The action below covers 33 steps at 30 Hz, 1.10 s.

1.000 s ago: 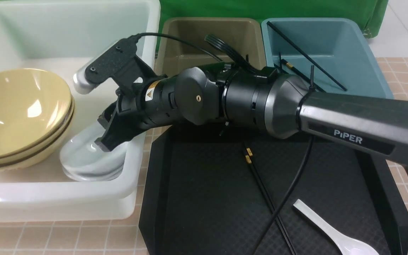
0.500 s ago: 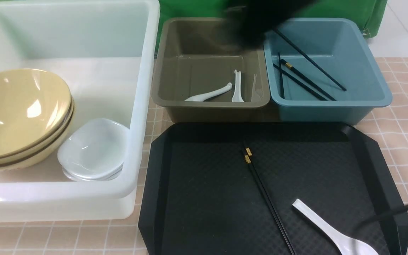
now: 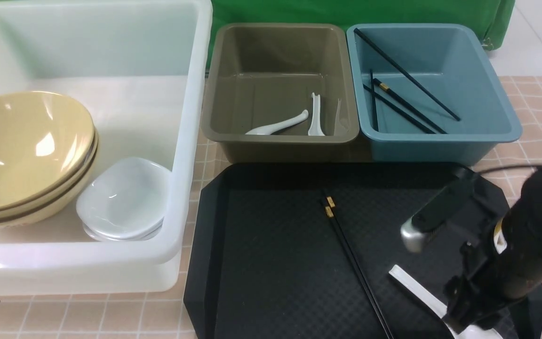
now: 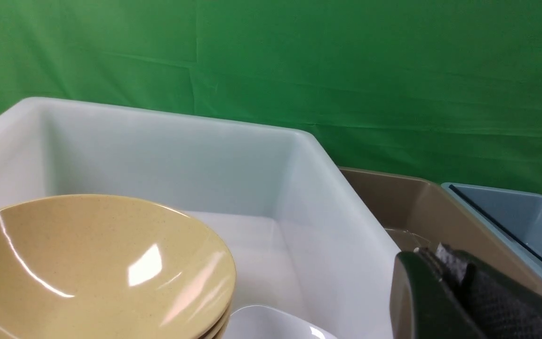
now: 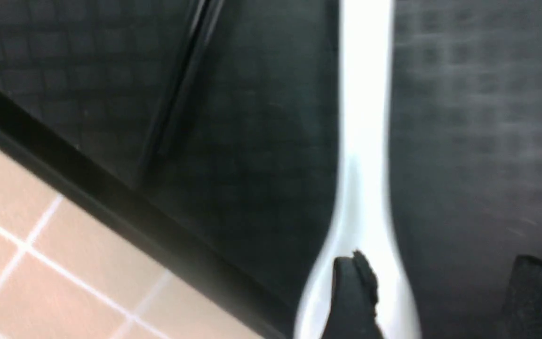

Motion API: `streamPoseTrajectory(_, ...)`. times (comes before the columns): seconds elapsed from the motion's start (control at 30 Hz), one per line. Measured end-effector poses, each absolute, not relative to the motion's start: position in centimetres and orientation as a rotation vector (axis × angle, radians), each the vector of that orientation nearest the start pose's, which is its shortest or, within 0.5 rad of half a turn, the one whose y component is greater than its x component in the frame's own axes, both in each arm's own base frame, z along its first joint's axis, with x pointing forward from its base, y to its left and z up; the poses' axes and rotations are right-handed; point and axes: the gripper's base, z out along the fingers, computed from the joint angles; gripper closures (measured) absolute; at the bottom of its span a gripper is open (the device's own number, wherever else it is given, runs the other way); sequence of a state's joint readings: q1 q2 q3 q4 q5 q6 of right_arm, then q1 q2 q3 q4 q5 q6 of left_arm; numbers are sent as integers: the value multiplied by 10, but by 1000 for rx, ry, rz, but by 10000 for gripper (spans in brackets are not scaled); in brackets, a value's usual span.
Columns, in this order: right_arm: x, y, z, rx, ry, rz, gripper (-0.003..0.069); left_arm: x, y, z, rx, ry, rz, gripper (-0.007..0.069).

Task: On brown table put chopsticks spoon bowls plates into blue grey white boxes.
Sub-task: 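Reach down and grasp the white spoon resting in the bowl with the right gripper, then place the white spoon into the bin of spoons with the right gripper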

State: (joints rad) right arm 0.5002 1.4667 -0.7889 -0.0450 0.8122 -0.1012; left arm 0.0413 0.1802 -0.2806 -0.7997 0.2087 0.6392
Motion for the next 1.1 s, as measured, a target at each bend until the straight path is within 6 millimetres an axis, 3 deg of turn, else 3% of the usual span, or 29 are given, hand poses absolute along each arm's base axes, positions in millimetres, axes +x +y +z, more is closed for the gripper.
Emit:
streamPoseTrajectory(0.2, 223, 127, 175, -834, 2865, 126, 274, 62, -11, 283, -26, 1535, -202, 619)
streamPoseTrajectory(0.3, 224, 129, 163, -856, 2903, 135, 355, 62, -12, 283, -18, 1546, -209, 619)
streamPoseTrajectory(0.4, 226, 130, 165, -892, 2876, 135, 445, 62, -13, 282, -14, 1551, -212, 619)
streamPoseTrajectory(0.47, 227, 131, 171, -909, 2855, 141, 449, 62, -13, 282, -13, 1553, -213, 619)
streamPoseTrajectory(0.73, 261, 150, 231, -902, 2608, 186, 450, 62, -13, 282, -13, 1553, -213, 619)
streamPoseTrajectory(0.83, 285, 162, 266, -834, 2386, 212, 450, 62, -13, 282, -13, 1553, -213, 619)
streamPoseTrajectory(0.93, 320, 176, 304, -655, 1961, 245, 450, 62, -13, 282, -13, 1553, -213, 619)
streamPoseTrajectory(1.03, 349, 189, 315, -533, 1685, 253, 450, 62, -13, 282, -13, 1553, -213, 619)
streamPoseTrajectory(1.1, 366, 197, 310, -501, 1631, 259, 450, 62, -13, 282, -12, 1553, -214, 619)
